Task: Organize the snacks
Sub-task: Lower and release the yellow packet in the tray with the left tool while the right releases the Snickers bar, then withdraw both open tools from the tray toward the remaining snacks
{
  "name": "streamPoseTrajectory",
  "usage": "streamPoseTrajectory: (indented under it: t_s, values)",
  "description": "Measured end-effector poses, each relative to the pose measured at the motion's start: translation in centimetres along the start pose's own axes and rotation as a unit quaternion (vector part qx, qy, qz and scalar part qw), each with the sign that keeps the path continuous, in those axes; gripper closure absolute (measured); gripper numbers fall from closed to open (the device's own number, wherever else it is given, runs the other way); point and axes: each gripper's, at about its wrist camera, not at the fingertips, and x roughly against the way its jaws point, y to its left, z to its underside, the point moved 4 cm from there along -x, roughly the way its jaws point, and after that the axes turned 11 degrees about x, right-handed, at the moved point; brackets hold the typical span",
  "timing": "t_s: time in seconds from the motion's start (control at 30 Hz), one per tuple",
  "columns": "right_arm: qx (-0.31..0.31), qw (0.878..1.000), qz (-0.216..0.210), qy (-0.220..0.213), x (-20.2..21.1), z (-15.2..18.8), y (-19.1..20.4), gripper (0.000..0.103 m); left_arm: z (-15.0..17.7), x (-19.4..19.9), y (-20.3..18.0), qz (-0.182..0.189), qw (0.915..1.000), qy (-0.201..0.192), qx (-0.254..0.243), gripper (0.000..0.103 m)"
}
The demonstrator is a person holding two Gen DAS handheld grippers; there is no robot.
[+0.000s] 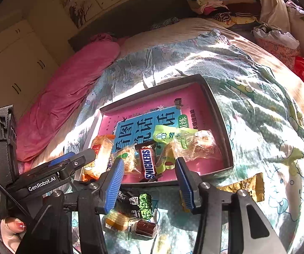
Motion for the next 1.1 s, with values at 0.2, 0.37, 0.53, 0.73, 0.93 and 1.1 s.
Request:
streamPoseTrajectory:
  t_s: [0.2,0.37,0.53,0.73,0.93,1.1]
  values:
    - [-0.007,1.0,-0.002,-0.015,1.2,-0.2,-0.5,0.049,-0.1,0.8,0.0,0.002,1.0,-0.007,0.004,0.027]
    - [-0.019,1.0,0.003,-0.025,1.9,-0.2,-1.2,0.046,-0.2,1.4,-0.1,0.002,1.0,-0.01,0.0,0.027]
    - [-0.017,0.999,0.01,-0.026,2.2,-0.2,-1.4,0.045,-0.2,2.0,-0.3,0.007,0.9999,-0.013,-0.001,0.027]
    - [-0.014,0.999,0.016,-0.026,2.6,0.0,-1.5,0.044,-0.2,2.7,-0.2,0.01,0.9998,-0.015,-0.001,0.026]
    - [-0.007,0.999,0.022,-0.024,3.0,0.4,-1.6,0.044,0.0,2.9,0.1,0.011,0.9999,-0.01,0.001,0.026]
    - [-0.006,0.999,0.026,-0.021,3.3,0.8,-1.9,0.044,0.2,3.1,0.2,0.009,0.9999,-0.008,-0.002,0.026]
